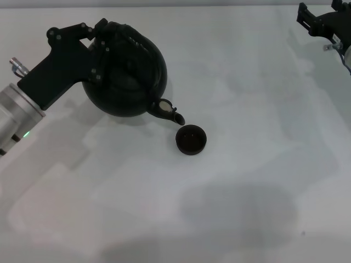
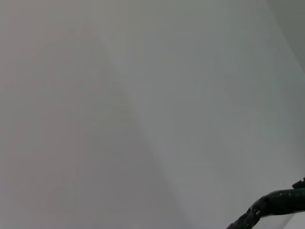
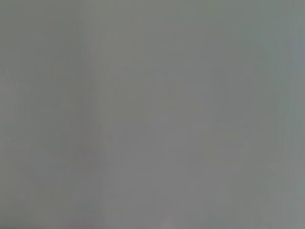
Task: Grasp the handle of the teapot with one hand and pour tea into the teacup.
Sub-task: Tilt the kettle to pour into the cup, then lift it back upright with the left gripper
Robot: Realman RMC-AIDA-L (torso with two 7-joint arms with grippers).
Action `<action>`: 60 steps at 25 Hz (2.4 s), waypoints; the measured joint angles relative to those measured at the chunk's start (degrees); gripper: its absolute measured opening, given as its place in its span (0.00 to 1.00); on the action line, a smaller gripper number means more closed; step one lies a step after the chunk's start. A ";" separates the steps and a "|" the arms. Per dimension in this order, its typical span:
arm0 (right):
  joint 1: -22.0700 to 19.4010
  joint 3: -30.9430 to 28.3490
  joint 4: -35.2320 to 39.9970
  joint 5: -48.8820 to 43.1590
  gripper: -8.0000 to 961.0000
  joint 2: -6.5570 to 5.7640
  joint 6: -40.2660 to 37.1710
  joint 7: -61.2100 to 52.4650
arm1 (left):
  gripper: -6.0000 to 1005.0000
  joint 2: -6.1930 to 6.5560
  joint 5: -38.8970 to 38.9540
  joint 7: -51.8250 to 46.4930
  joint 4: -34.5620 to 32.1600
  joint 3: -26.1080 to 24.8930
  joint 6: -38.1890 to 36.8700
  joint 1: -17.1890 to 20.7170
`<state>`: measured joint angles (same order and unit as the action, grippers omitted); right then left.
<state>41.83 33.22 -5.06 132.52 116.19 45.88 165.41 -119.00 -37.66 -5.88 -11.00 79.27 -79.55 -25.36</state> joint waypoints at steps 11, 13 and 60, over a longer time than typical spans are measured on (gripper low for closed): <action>-0.18 -0.68 -0.78 0.02 0.87 0.00 0.00 0.00 | 0.11 -0.31 -0.13 3.55 0.53 0.10 1.86 -0.10; -0.36 -0.69 -0.78 0.02 0.87 0.00 0.00 0.00 | 0.11 -0.34 -0.14 3.68 0.55 0.10 1.88 -0.38; -0.61 -4.31 -0.12 0.02 0.87 0.00 -0.53 0.00 | 0.10 -0.44 -0.13 11.68 0.02 5.69 7.87 -6.24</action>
<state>41.22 28.91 -5.18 132.54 116.19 45.35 165.41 -119.44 -37.79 5.80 -10.99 84.97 -71.68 -31.60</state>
